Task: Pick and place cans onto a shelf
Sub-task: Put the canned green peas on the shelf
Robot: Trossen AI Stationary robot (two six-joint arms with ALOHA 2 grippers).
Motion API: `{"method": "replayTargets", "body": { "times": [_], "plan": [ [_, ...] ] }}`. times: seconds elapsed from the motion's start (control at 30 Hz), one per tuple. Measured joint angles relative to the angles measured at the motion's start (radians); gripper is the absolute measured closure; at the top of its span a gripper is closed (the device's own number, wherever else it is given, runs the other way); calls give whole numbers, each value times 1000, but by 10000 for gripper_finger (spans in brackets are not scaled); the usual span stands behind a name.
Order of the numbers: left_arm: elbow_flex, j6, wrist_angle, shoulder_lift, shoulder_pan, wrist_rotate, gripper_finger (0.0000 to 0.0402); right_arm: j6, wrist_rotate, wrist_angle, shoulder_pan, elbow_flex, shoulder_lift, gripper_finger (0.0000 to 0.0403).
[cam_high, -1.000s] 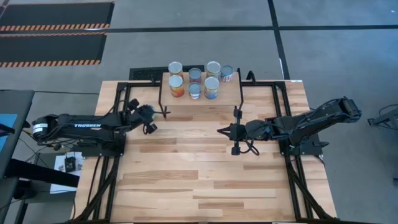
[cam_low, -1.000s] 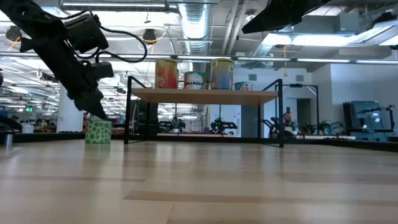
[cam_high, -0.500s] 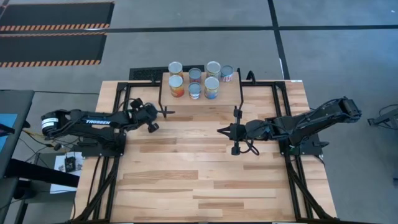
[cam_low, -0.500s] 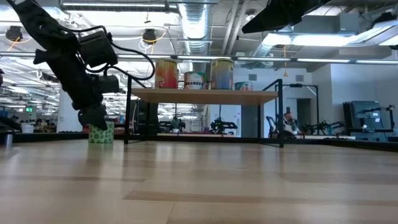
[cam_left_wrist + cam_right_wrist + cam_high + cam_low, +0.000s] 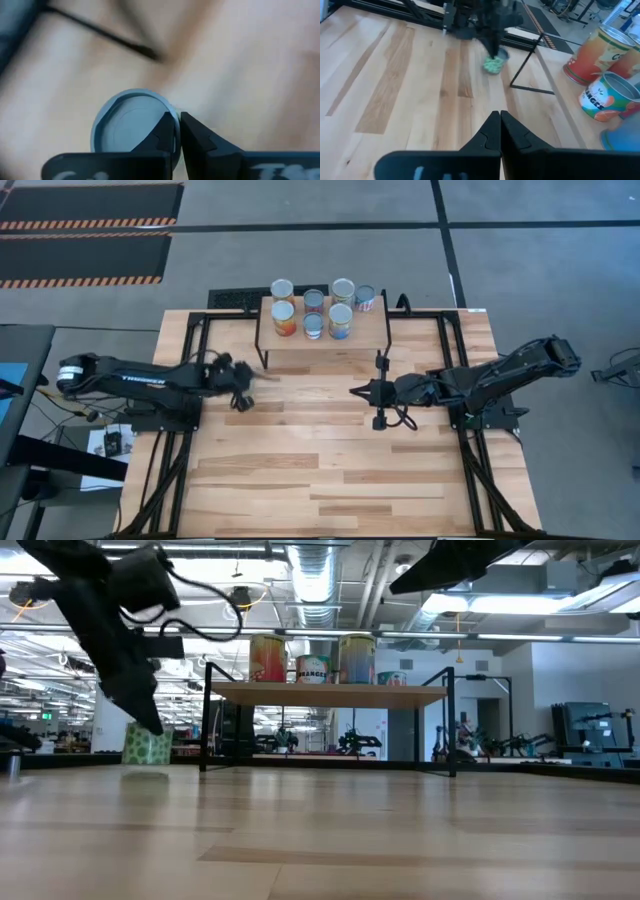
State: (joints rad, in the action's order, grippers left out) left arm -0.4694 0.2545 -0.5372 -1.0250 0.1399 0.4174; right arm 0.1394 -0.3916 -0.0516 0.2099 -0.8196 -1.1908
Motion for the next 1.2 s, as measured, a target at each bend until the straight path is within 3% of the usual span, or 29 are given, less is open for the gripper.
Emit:
{"method": "replayTargets", "body": {
  "times": [0.13, 0.23, 0.33, 0.57, 0.8, 0.97, 1.2],
  "plan": [
    [1, 76, 90, 6, -204, -82, 399, -1, 0, -7, 34, 0, 0, 392],
    [1, 86, 304, -36, -341, -88, 399, -34, -1, -52, 76, 0, 0, 392],
    [-12, 47, 502, -125, -403, -69, 399, -95, -1, -69, 117, 4, 0, 395],
    [-226, -94, 554, -441, -357, -22, 400, -195, -25, 9, 202, 88, 0, 398],
    [-449, -246, 544, -667, -273, -122, 400, -253, -107, 3, 247, 123, 0, 398],
    [-545, -294, 519, -757, -225, -171, 400, -262, -107, 3, 255, 123, 0, 398],
    [-571, -318, 512, -796, -205, -228, 383, -309, -107, 10, 231, 123, -10, 398]
  ]
}}
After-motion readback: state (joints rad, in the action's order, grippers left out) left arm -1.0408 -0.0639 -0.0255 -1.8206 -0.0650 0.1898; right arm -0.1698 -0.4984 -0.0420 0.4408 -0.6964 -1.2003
